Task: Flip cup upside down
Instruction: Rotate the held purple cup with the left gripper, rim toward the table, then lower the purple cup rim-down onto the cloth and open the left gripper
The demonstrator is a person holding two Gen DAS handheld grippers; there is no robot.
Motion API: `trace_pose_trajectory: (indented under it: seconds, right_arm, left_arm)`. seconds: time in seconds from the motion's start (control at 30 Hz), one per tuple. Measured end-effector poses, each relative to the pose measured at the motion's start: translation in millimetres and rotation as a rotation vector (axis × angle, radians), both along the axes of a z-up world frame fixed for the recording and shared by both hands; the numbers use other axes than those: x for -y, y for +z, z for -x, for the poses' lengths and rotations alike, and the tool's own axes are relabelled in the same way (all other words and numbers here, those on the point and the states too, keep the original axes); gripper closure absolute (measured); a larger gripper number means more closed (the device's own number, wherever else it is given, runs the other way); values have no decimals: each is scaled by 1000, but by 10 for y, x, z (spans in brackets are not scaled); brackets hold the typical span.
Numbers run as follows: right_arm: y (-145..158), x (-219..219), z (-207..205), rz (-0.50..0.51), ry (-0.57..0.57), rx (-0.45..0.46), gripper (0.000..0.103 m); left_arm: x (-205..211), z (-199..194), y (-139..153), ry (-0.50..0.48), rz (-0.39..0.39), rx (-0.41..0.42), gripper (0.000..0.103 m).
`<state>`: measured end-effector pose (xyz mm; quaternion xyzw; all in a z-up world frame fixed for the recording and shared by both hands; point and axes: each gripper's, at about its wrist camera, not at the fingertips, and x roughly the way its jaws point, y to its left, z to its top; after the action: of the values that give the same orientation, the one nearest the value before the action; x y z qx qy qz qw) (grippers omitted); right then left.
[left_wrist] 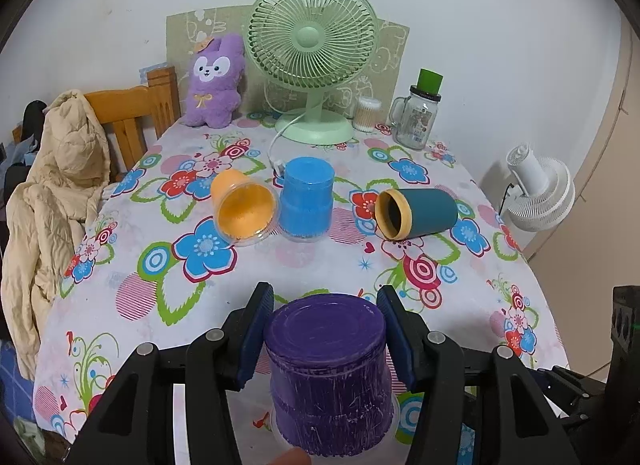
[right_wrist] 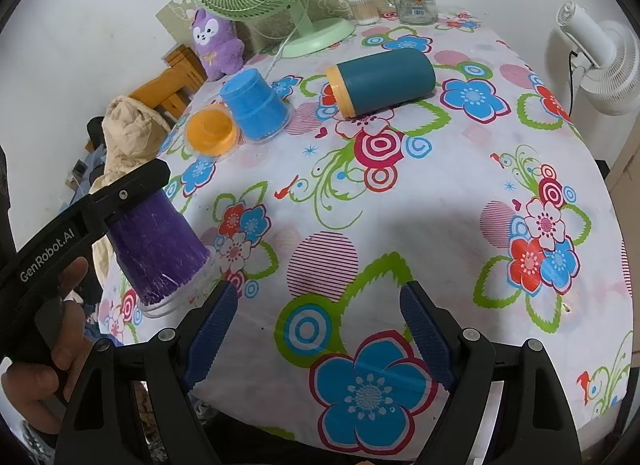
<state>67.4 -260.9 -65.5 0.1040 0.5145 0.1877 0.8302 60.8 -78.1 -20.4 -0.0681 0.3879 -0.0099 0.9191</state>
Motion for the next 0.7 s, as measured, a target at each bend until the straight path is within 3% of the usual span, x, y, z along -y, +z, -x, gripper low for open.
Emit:
trace_pose_trajectory:
  seconds: [0.6, 0.7]
  right_arm:
    - [-4, -20, 4, 4, 4, -3, 18]
    - [-4, -17, 4, 3, 5, -3, 18]
  left_arm:
    - [-8, 4, -7, -4, 3, -13, 47]
    - [-8, 7, -5, -7, 5, -17, 42]
